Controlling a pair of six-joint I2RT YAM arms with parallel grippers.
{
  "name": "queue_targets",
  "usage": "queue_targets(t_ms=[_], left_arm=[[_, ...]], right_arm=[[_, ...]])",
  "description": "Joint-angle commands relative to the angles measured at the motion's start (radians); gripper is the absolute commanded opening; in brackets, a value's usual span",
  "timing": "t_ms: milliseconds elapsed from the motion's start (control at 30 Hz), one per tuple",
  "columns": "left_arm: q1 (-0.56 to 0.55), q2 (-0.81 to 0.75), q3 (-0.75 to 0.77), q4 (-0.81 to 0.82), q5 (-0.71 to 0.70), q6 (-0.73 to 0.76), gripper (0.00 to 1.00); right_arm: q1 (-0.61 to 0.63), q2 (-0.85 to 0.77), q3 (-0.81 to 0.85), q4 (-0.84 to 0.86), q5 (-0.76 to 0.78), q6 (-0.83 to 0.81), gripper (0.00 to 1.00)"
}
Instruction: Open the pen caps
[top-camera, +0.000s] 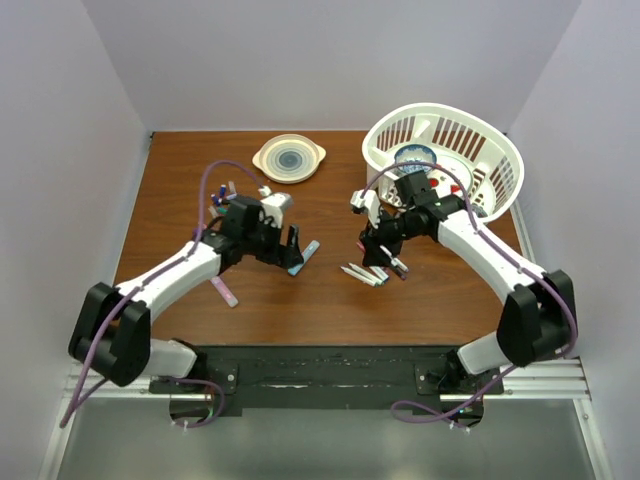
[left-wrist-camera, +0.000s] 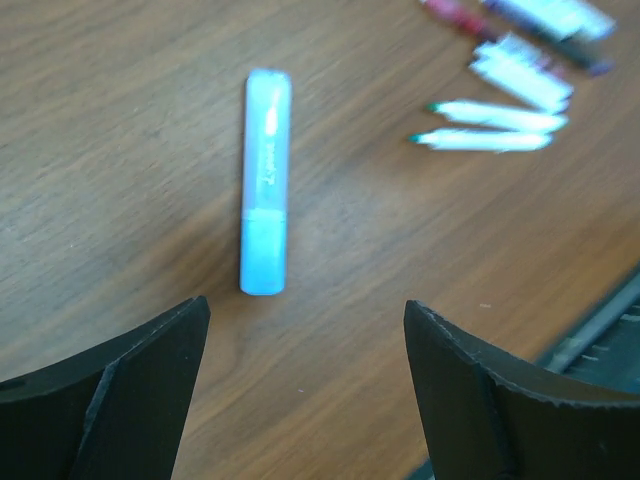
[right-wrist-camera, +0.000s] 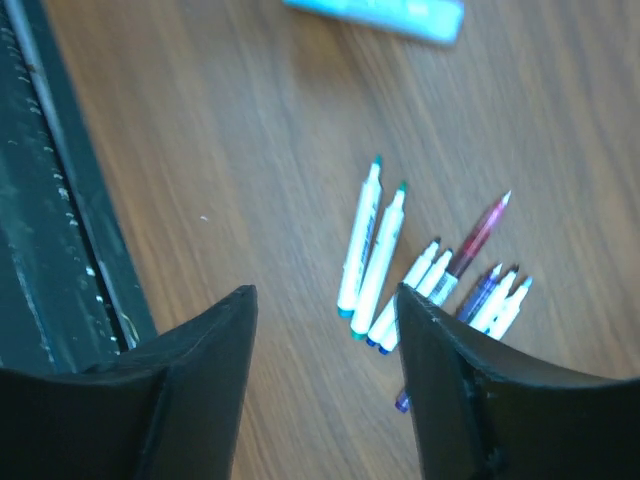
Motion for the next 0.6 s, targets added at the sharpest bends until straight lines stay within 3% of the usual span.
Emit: queue_targets(t_ms=[0, 167, 467, 567], left_arm=[[-0.121, 0.079, 0.071, -0.089, -0.29, 0.062, 0.84], [-0.228, 0.229, 0.169, -0.135, -0.461, 0.075, 0.83], [-0.259, 0.402, 0.286, -0.206, -0.492, 0.095, 0.48], [-0.261, 0.424, 0.291, -0.216, -0.492, 0.093, 0.43]], right_arm=[[-0.002, -0.096, -0.029, 0.051, -0.138, -0.064, 0.68], [-0.004, -0.141, -0.07, 0.06, -0.193, -0.121, 0.73], [-0.004, -0.167, -0.083, 0.053, -0.234, -0.158, 0.72], [-0.004, -0.17, -0.081, 0.05, -0.239, -0.159, 0.72]])
